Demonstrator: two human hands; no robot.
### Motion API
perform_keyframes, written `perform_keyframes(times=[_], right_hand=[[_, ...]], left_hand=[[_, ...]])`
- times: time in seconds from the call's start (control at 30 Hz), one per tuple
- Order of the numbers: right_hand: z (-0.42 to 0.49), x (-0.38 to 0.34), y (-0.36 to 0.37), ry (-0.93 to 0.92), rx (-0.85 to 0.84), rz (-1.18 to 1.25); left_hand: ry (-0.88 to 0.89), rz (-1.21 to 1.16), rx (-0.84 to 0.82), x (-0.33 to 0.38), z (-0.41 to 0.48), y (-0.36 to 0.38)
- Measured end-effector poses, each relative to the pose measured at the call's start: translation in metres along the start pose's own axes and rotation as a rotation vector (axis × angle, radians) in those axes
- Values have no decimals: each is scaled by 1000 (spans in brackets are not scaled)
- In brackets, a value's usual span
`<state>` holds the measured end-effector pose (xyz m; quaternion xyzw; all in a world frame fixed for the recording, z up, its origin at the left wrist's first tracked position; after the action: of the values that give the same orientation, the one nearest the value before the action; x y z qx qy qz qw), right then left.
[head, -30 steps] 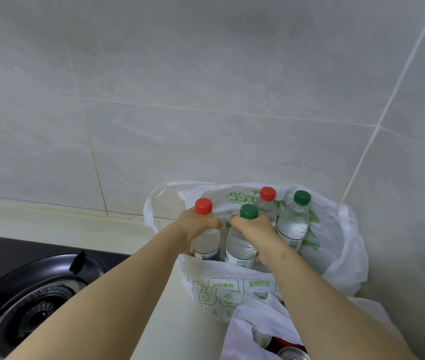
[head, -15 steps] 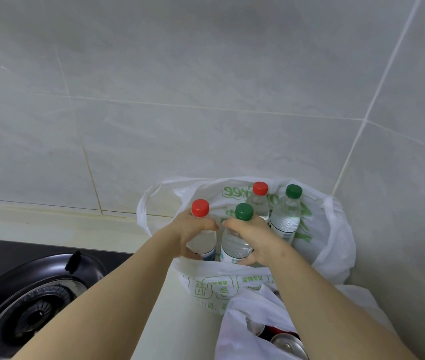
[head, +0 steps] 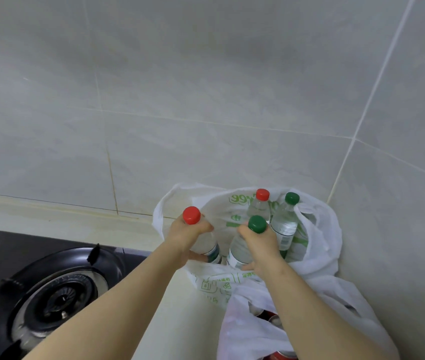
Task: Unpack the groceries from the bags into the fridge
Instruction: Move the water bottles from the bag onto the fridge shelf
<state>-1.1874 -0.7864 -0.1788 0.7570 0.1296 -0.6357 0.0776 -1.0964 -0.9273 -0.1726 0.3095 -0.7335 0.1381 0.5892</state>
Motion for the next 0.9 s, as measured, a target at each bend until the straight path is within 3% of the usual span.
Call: perform_keyframes(times=[0.2,0.53,0.7,0.9], right_hand=[[-33,-33,-12,-122,44,63],[-143,-100,-7,-381,-56,143],[-192,-91,17,-383,-195,200],[-239,-55,72,-306,-438,177]], left_hand=[[195,-89,-25,44,-41,-3],[356,-124,79,82,-141,-57],[395,-125,179,67,-197,-97],[366,-122,429,30,-267,-162]])
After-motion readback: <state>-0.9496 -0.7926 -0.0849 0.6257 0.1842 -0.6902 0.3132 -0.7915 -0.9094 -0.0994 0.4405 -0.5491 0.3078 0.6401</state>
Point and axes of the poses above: each hand's wrist, its own z-axis towards the middle knuckle, its own y-axis out of the palm, x = y × z, the point moved 6 cm from there along z, towards the middle knuckle, and after that the axes turned 1 degree about -z, right-handed, at the moved point
